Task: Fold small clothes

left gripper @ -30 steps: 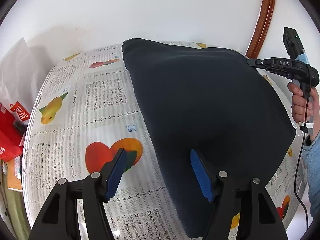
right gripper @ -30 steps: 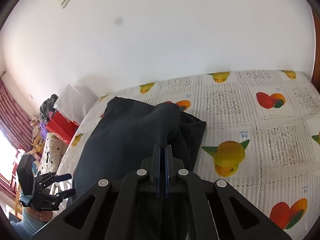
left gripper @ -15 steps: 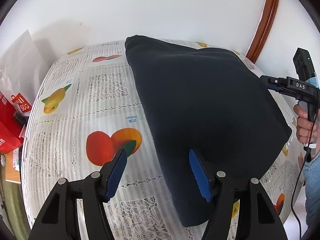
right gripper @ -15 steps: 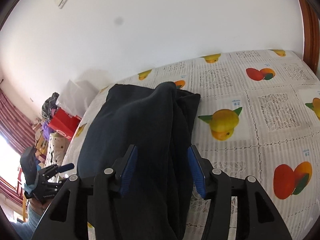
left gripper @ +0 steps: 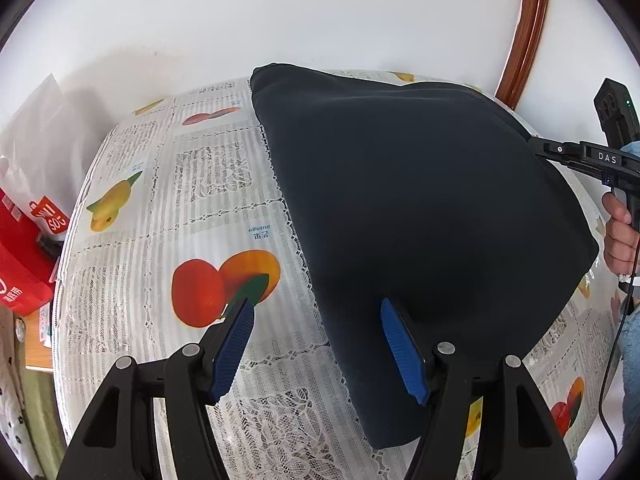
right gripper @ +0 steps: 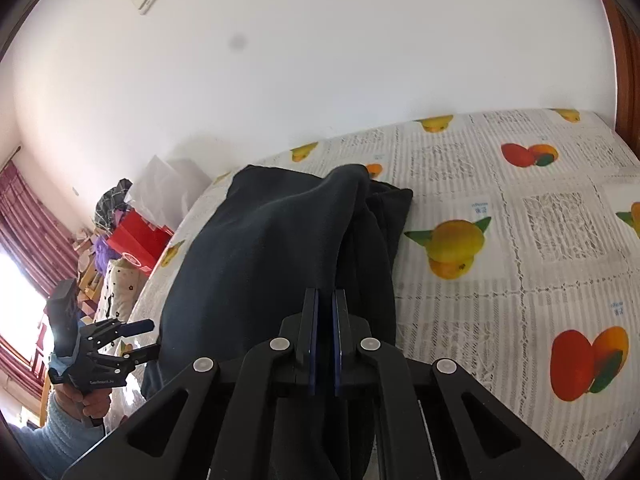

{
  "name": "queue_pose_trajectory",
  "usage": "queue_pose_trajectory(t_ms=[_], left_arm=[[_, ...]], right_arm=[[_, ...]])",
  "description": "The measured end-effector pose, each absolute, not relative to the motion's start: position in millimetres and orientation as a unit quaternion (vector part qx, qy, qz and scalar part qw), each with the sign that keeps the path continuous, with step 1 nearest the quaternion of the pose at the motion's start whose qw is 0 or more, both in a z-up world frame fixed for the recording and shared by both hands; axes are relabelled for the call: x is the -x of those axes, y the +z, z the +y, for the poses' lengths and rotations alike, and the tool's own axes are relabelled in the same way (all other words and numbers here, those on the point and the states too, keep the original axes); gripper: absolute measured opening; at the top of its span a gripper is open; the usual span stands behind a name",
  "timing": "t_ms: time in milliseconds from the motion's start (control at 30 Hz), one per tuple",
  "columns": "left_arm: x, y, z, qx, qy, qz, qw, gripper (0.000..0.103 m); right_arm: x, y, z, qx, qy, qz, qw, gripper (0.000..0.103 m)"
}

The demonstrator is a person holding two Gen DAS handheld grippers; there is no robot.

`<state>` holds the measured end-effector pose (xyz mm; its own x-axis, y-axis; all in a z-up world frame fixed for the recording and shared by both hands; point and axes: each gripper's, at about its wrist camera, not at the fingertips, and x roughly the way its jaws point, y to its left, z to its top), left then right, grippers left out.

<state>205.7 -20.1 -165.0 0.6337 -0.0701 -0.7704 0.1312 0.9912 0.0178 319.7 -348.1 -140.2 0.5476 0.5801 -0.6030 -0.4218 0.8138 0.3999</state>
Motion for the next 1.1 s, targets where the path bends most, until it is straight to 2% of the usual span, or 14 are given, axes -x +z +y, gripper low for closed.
queue_pose_trajectory(t_ms=[100, 200, 400, 433, 533, 600, 900, 933, 967, 1000, 1100], left_arm=[[-205.1, -164.6, -18.9, -0.039, -0.052, 0.422, 0.904, 0.065], [-203.3, -162.1, -14.5, -0.028, -0.057, 0.420, 0.905, 0.065], [-211.7, -154.9, -11.0, -0.001, -0.068, 0.411, 0.909, 0.062], [-213.9, -154.1, -11.7, 0.000, -0.069, 0.410, 0.910, 0.062], [-221.0, -149.8, -14.7, -0.004, -0.068, 0.403, 0.913, 0.062], [-225.6, -148.1, -15.0, -0.009, -0.063, 0.399, 0.915, 0.062], [-240.5, -161.0, -13.3, -0.011, -0.077, 0.413, 0.908, 0.065], [-241.2, -161.8, -12.9, -0.009, -0.079, 0.414, 0.907, 0.066], [-241.8, -162.3, -11.6, -0.005, -0.082, 0.415, 0.906, 0.066], [-242.2, -162.7, -10.0, -0.001, -0.085, 0.416, 0.905, 0.066], [-241.8, -164.1, -5.4, 0.010, -0.094, 0.419, 0.903, 0.066]], right_arm=[[-316.4, -140.3, -346.1, -0.090, 0.272, 0.383, 0.878, 0.006], [-315.3, -137.6, -344.7, -0.031, 0.200, 0.389, 0.899, 0.007], [-326.3, -117.5, -342.8, -0.053, 0.213, 0.377, 0.900, 0.010], [-330.9, -113.3, -337.5, -0.056, 0.218, 0.375, 0.899, 0.017], [-350.6, -105.0, -316.8, -0.060, 0.224, 0.373, 0.898, 0.046], [-369.8, -105.8, -303.8, -0.063, 0.217, 0.383, 0.896, 0.050], [-453.2, -137.3, -288.7, -0.150, 0.185, 0.462, 0.854, 0.049], [-457.5, -139.4, -286.5, -0.153, 0.188, 0.465, 0.852, 0.039], [-459.4, -139.6, -282.9, -0.151, 0.198, 0.463, 0.850, 0.018], [-457.2, -135.6, -279.1, -0.140, 0.215, 0.449, 0.856, 0.013], [-439.8, -119.1, -285.7, -0.121, 0.227, 0.367, 0.894, 0.011]])
